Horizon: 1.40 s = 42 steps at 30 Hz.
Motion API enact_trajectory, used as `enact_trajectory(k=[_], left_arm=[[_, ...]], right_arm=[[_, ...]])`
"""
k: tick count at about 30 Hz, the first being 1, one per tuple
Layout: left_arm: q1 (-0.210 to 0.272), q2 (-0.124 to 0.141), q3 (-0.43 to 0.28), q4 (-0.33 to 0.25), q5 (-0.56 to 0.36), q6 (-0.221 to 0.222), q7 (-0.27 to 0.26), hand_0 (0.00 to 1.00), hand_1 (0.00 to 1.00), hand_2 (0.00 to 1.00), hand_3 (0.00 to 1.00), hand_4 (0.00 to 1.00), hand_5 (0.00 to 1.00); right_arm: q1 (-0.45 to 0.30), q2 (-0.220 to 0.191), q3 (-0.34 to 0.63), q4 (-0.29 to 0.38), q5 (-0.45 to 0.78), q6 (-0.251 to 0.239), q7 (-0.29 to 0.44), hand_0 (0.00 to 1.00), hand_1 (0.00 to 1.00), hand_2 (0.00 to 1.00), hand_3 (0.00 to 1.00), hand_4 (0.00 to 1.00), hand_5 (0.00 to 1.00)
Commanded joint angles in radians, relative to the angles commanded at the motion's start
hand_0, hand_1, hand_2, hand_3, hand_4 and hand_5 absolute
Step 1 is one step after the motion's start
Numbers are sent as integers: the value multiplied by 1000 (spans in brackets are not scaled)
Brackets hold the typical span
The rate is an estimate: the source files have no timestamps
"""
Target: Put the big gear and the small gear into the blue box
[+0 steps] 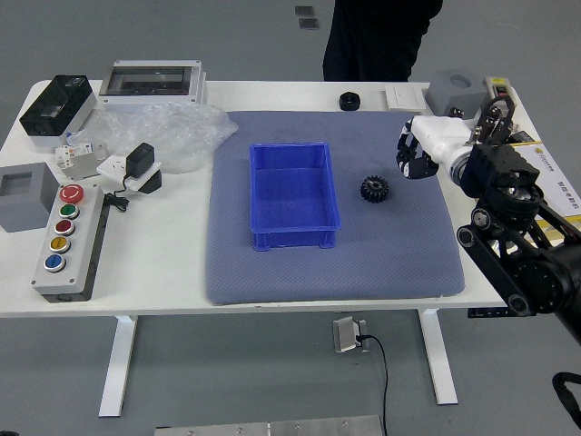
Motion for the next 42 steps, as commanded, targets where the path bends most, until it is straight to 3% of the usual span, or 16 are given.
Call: enact_trajectory(k=[6, 18, 24, 25, 31, 32, 37, 38, 42], left_arm=[[-3, 3, 0, 0, 2, -2, 0, 828, 792, 786, 752, 649, 360], [-3, 4, 4, 0, 3, -3, 0, 827, 792, 785, 752, 649, 361], [-5, 2, 7, 0, 0, -4, 0, 827, 792, 785, 751, 648, 360], [-5, 2, 8, 0, 0, -4, 0, 827, 792, 785, 751, 648, 360], [-6, 0, 9, 0, -2, -5, 2, 827, 792, 785, 751, 648, 360], [-6, -1, 9, 0, -2, -5, 2, 827, 792, 785, 751, 648, 360], [-6, -2, 10, 0, -4, -5, 2, 827, 792, 785, 751, 648, 360], [-6, -2, 10, 0, -4, -5, 2, 827, 792, 786, 751, 648, 359], [-3, 0, 8, 0, -2, -4, 3, 827, 792, 786, 751, 648, 359]], right_arm=[[43, 52, -14, 33, 0, 3, 2, 582, 456, 467, 468, 529, 131], [76, 210, -72, 7, 0, -11, 14, 582, 457, 466, 467, 514, 142], [72, 255, -119, -8, 0, -7, 18, 588, 457, 466, 468, 513, 140], [71, 258, -124, -11, 0, -2, 18, 628, 535, 548, 617, 609, 233], [70, 261, -125, -27, 23, 39, 19, 628, 535, 548, 617, 609, 233], [71, 261, -124, -29, 27, 43, 19, 765, 703, 768, 963, 816, 407], [72, 261, -119, -36, 39, 56, 20, 765, 703, 768, 963, 816, 407], [72, 260, -119, -36, 40, 57, 20, 802, 746, 863, 998, 866, 468], [73, 257, -115, -35, 48, 59, 22, 802, 746, 863, 998, 866, 468]])
